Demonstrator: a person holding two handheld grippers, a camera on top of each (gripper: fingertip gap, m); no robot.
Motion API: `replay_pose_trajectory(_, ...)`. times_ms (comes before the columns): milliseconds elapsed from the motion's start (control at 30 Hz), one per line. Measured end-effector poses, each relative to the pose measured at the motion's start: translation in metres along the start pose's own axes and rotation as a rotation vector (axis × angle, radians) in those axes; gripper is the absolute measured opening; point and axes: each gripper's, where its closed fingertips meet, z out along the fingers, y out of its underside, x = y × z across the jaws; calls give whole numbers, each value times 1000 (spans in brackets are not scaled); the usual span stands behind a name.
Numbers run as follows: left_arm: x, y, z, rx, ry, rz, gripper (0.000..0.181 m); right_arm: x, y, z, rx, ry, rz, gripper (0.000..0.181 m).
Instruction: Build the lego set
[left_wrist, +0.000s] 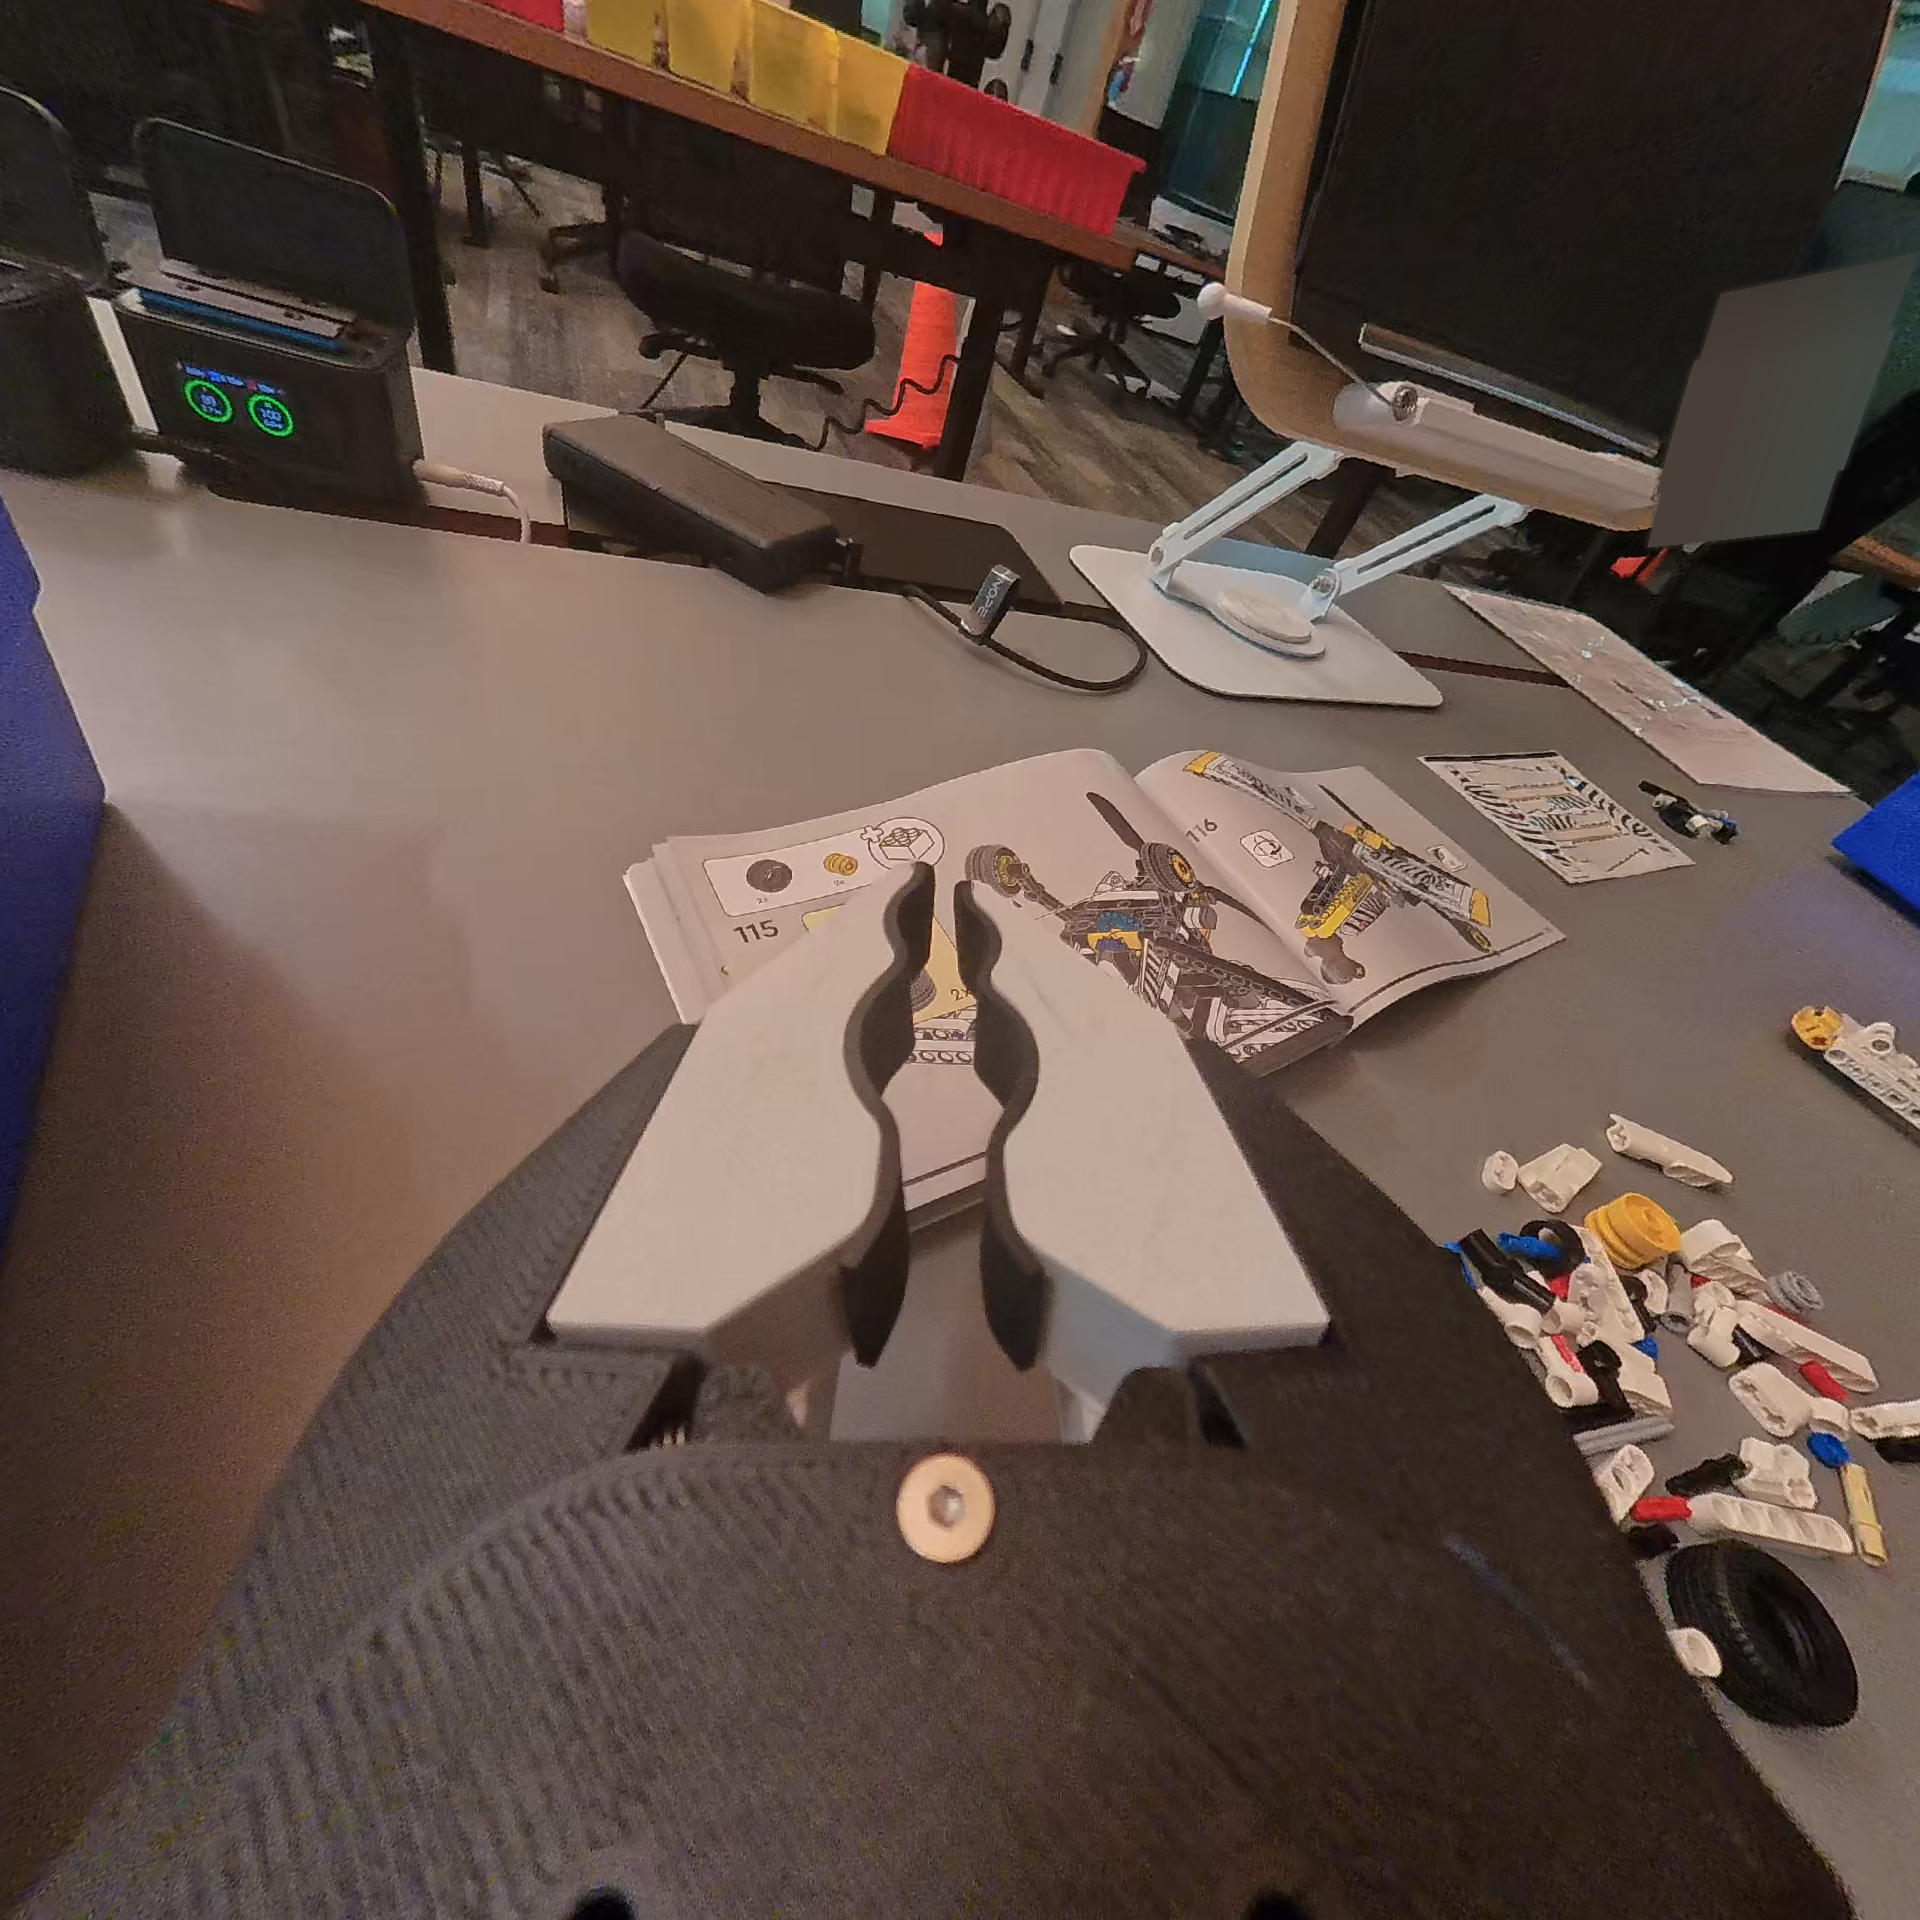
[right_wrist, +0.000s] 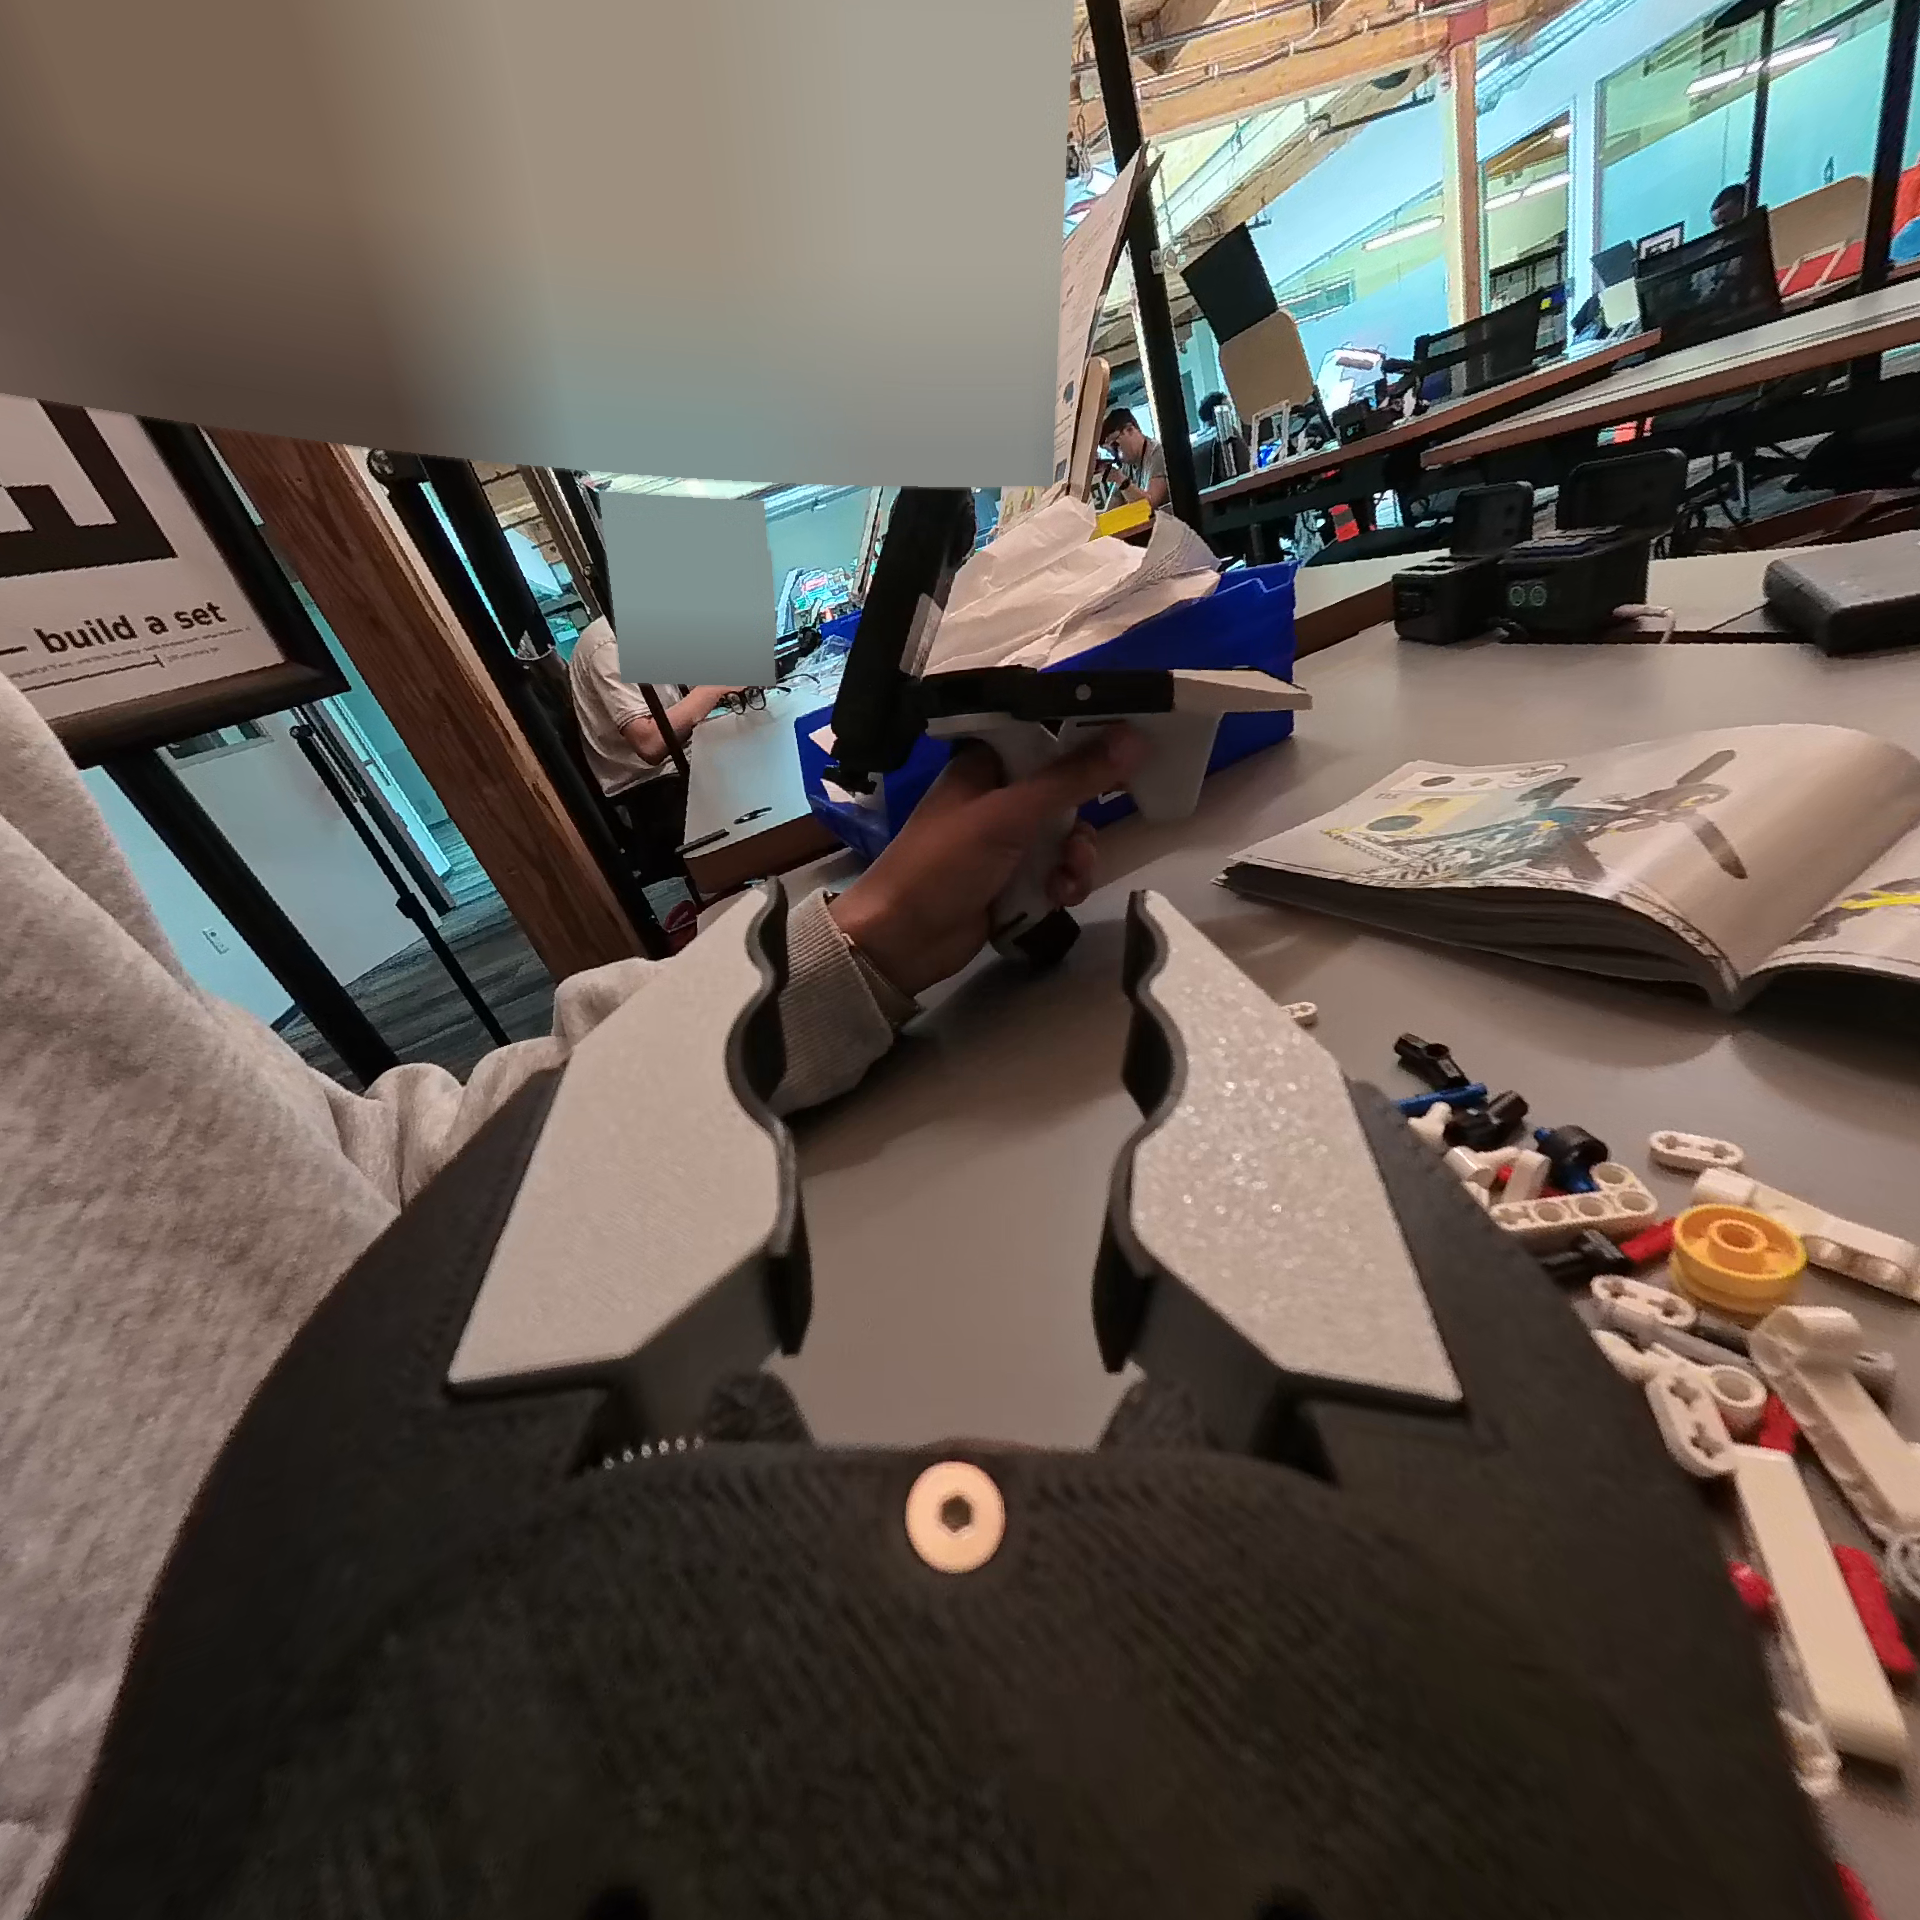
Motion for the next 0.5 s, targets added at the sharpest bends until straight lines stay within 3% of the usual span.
replay_pose_trajectory(500,0,0,0,1,-2,-2,1,0,0,0,2,-1,0,64)
